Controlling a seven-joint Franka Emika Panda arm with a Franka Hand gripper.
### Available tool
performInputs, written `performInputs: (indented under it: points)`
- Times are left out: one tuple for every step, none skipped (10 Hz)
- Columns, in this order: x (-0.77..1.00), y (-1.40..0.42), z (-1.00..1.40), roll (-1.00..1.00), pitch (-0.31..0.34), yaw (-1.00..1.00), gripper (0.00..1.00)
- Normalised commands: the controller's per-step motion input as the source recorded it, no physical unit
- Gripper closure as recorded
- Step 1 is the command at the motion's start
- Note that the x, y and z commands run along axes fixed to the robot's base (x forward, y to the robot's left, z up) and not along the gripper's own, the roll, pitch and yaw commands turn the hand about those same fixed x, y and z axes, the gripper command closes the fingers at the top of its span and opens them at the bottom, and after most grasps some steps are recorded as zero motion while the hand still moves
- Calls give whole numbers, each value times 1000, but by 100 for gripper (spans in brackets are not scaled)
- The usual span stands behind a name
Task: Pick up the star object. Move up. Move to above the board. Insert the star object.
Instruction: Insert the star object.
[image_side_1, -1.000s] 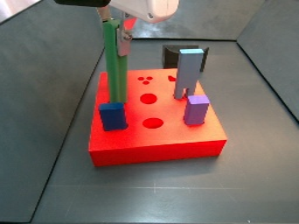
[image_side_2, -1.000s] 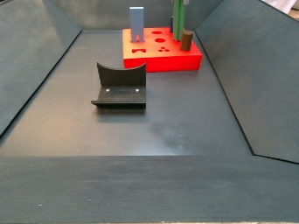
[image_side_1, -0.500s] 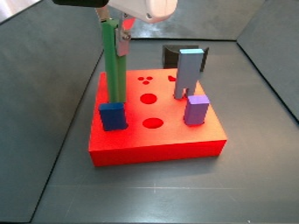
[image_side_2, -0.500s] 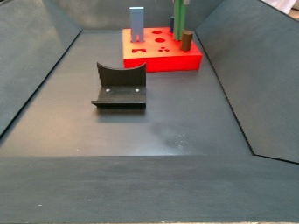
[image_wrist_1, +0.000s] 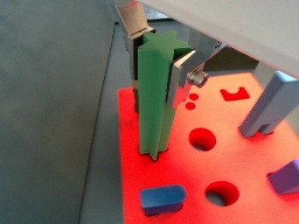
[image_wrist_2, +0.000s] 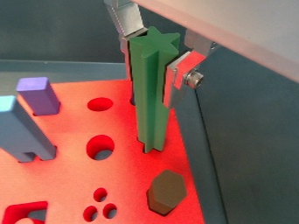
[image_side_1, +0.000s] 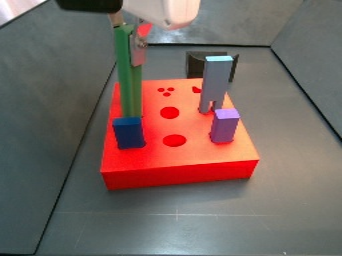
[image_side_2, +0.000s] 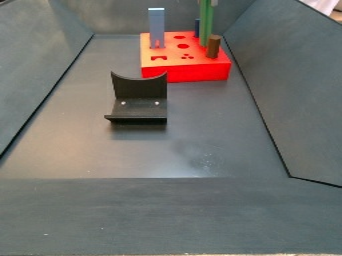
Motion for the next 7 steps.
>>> performInputs:
  points:
    - [-89,0,-51,4,-9,0,100]
    - [0,-37,-183,3,-36,0,100]
    - [231,0,-583,29,-53,0,100]
    - [560,43,-857,-9,-114,-3,100]
    - [523,14,-906,0,-116,-97,100]
    - [631,137,-994,0,-56,-94,100]
    - [617,154,-1000,0,0,-77,100]
